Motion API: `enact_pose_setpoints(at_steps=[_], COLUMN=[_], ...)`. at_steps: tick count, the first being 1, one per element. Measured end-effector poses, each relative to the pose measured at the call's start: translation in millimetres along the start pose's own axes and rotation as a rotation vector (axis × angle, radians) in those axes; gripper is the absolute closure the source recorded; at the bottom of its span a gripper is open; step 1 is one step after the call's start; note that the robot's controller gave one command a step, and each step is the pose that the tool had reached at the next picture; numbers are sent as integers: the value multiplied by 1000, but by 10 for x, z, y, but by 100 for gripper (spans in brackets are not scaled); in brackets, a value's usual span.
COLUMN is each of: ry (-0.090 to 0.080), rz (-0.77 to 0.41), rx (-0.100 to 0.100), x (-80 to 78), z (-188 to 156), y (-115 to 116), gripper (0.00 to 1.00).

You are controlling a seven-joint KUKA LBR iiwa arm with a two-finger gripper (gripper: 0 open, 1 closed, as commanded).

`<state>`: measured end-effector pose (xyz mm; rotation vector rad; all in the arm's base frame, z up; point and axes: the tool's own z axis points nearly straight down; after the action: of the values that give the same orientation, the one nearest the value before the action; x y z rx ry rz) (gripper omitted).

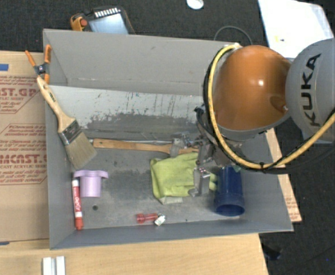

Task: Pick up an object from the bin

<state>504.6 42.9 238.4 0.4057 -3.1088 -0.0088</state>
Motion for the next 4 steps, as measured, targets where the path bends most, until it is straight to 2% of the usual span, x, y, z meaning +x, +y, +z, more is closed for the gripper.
enact_pose_setpoints(at_steps=[1, 2, 3, 4], ry=[-21, 2, -16, -17], rz=[-5, 7, 249, 393], rx=[2, -2, 1, -1], x=[-7, -17, 19, 38], z=[-158, 92, 214, 760], y=[-43, -72, -159, -134], gripper=[0, 0, 0, 0])
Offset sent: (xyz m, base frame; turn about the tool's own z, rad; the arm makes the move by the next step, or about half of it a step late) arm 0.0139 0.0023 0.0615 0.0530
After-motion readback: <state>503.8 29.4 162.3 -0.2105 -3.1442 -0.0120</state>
